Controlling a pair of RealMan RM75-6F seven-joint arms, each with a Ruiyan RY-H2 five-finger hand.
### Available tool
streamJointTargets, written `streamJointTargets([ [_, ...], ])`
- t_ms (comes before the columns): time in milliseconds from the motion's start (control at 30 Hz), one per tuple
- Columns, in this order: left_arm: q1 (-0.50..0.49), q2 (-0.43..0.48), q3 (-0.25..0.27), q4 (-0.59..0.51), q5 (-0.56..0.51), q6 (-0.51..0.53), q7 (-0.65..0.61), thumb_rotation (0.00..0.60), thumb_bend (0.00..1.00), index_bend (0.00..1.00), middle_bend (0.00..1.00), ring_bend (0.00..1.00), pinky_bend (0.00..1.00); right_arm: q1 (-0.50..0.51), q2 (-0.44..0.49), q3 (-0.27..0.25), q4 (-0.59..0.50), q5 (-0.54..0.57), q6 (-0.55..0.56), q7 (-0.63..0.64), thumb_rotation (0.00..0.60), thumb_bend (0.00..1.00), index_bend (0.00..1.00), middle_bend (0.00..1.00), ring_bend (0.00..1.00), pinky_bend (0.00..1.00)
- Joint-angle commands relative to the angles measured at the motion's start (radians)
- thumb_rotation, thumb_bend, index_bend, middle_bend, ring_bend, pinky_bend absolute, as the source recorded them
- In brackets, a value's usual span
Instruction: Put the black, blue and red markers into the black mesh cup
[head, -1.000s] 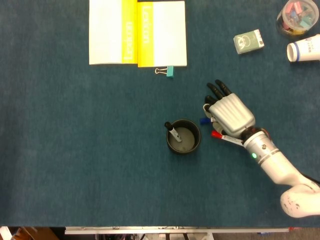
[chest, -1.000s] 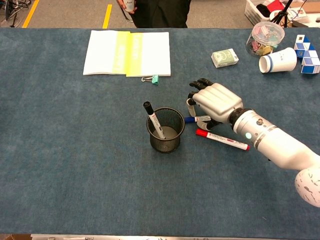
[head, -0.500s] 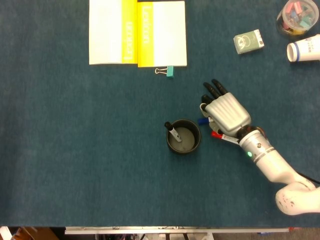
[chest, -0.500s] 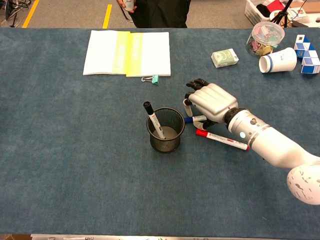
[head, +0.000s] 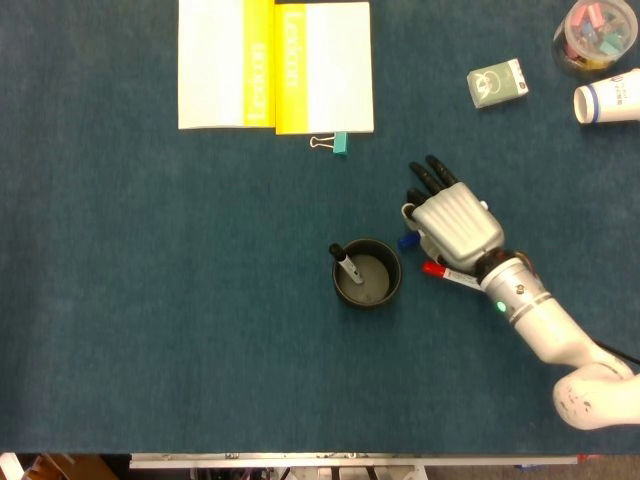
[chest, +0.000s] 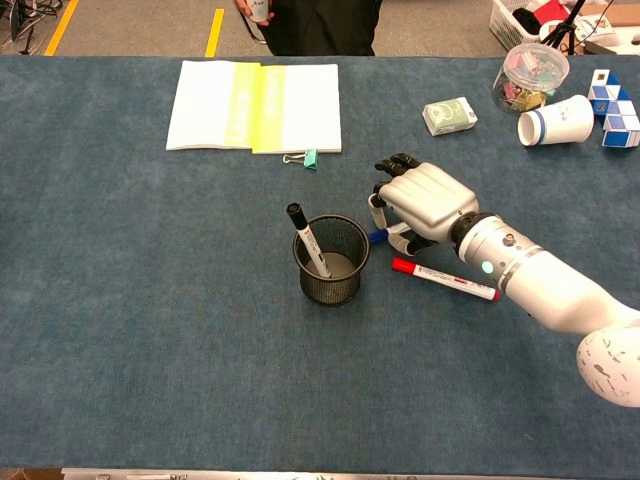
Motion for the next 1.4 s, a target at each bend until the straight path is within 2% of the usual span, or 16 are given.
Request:
streamJointTargets([
  [33,0.0,0.0,0.0,0.001,0.001,0.0,0.0,0.6,0.36,0.31,0.2,0.2,0.1,-0.006,0.021,0.008,-0.028,-0.01,0.017,0.026,0.6,0.38,0.59,0.37,0.06,0.0],
  [233,-0.001,0.005,-0.002,-0.006,0.005,0.003,0.005,0.6,0.36,0.31,0.2,0.2,0.1,-0.022,0.095,0.034,-0.14,-0.042,0.048,0.151,0.6,0.38,0.59,0.37,0.07,0.0],
  [500,-0.005,0.015,-0.005,-0.028,0.013,0.008,0.023,0.6,0.36,0.31,0.2,0.2,0.1,-0.034,0.206,0.072,-0.347,-0.133,0.066,0.444,0.6,0.38,0.59,0.37,0.07,0.0],
  [667,-0.003,0.026,-0.004,-0.046,0.02,0.015,0.035,0.6,0.36,0.31,0.2,0.2,0.1,-0.033,0.238,0.071,-0.43,-0.223,0.076,0.633,0.6,0.38,0.59,0.38,0.08,0.0],
  [867,0.004,0.038,-0.001,-0.062,0.024,0.025,0.039,0.6,0.36,0.31,0.2,0.2,0.1,-0.031,0.262,0.06,-0.488,-0.31,0.102,0.8,0.6,0.38,0.59,0.38,0.09,0.0],
  [1033,0.007,0.04,0.0,-0.064,0.024,0.027,0.039,0.6,0.36,0.31,0.2,0.2,0.1,-0.028,0.259,0.045,-0.497,-0.341,0.108,0.88,0.6,0.38,0.59,0.38,0.09,0.0],
  [1400,0.013,0.036,0.003,-0.053,0.019,0.028,0.028,0.6,0.36,0.31,0.2,0.2,0.1,-0.019,0.137,0.018,-0.37,-0.306,0.084,0.888,0.6,0.38,0.59,0.38,0.09,0.0],
])
